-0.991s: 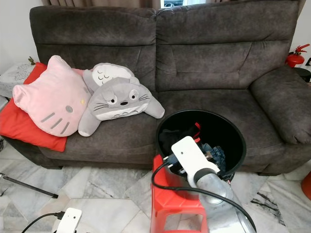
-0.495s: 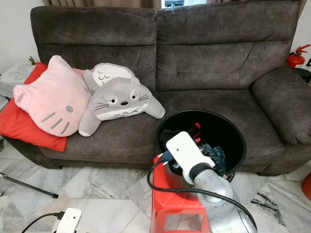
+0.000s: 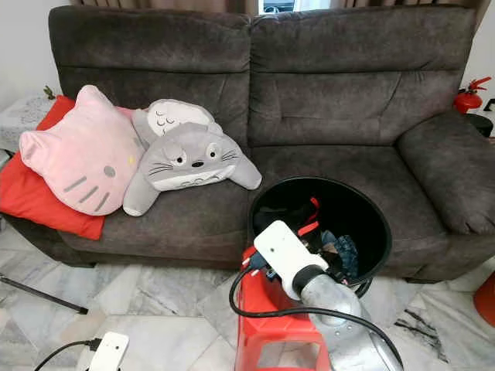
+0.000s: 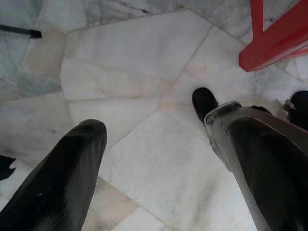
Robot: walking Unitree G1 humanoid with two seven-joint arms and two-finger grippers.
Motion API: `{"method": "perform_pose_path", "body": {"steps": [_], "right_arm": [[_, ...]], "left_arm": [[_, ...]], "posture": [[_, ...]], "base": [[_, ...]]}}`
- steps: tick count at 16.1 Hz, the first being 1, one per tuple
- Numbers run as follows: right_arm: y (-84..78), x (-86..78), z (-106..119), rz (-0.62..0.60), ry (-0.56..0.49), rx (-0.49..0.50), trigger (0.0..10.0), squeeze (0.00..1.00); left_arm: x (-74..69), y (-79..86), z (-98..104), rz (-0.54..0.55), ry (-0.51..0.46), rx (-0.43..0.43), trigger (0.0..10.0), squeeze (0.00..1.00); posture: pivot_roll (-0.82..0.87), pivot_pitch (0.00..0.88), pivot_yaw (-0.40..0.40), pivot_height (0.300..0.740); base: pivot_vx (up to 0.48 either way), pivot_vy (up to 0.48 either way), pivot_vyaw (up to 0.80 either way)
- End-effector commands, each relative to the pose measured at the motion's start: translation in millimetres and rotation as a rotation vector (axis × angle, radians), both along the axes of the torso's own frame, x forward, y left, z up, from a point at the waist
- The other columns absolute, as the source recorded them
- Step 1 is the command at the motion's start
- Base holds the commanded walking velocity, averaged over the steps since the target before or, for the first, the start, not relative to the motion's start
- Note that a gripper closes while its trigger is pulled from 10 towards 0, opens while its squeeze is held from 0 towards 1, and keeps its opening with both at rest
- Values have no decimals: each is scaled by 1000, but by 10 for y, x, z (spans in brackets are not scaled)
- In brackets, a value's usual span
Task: Hang hanger
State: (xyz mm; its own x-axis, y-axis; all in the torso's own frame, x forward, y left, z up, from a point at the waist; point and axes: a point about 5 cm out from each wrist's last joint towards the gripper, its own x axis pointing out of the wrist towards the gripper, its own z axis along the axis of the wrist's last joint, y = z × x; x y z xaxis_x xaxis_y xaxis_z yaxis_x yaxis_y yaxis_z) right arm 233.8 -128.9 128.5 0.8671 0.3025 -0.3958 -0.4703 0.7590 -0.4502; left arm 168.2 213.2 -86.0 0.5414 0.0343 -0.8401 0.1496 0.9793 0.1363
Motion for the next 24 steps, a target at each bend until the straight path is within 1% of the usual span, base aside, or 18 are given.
{"method": "perform_pose_path", "body": {"steps": [1, 2, 3, 8, 10, 15, 16, 17, 19, 20, 21, 24], "right_arm": [[14, -5, -33, 10, 12, 13, 10000, 0], [6, -3, -53, 7, 14, 14, 10000, 0], [-38, -10, -106, -6, 31, 7, 10000, 0], [-122, -35, -160, -78, 51, -14, 10000, 0], [-137, -36, -156, -80, 47, -18, 10000, 0], [-171, -37, -186, -119, 53, -37, 10000, 0], [-163, -47, -198, -113, 61, -40, 6706, 0], [-166, -56, -207, -122, 67, -42, 2353, 0], [-177, -62, -225, -140, 76, -46, 1490, 0], [-198, -69, -251, -153, 87, -59, 5608, 0], [-218, -74, -272, -163, 93, -71, 10000, 0], [-223, -75, -283, -175, 100, -71, 10000, 0]], "left_arm": [[-71, 42, -24, 9, 19, 13, 10000, 0], [-98, 47, -33, 11, 24, 13, 10000, 0], [-152, 54, -52, 10, 35, 16, 10000, 0], [-229, 53, -81, -5, 51, 22, 10000, 0], [-166, 53, -58, -11, 42, 22, 10000, 0], [-122, 68, -39, -13, 36, 26, 10000, 0], [-120, 71, -38, -15, 37, 27, 10000, 0], [-119, 69, -37, -20, 38, 27, 10000, 0], [-117, 67, -37, -23, 38, 26, 10000, 0], [-115, 64, -37, -25, 37, 25, 10000, 0], [-114, 64, -36, -26, 37, 25, 10000, 0], [-115, 68, -35, -30, 38, 26, 10000, 0]], "posture": [[-166, 0, 35, 740], [-166, 0, 35, 740], [-167, 0, 37, 740], [-181, 0, 54, 740], [-184, 0, 57, 740], [-184, 0, 60, 740], [-186, 0, 62, 740], [-187, 0, 65, 740], [-190, 0, 67, 740], [-190, 0, 67, 740], [-191, 0, 70, 740], [-192, 0, 70, 740]], "base": [[0, 0, 0], [0, 0, 0], [0, 0, 0], [0, 0, 0], [0, 0, 0], [0, 0, 0], [0, 0, 0], [0, 0, 0], [0, 0, 0], [0, 0, 0], [0, 0, 0], [0, 0, 0]]}}
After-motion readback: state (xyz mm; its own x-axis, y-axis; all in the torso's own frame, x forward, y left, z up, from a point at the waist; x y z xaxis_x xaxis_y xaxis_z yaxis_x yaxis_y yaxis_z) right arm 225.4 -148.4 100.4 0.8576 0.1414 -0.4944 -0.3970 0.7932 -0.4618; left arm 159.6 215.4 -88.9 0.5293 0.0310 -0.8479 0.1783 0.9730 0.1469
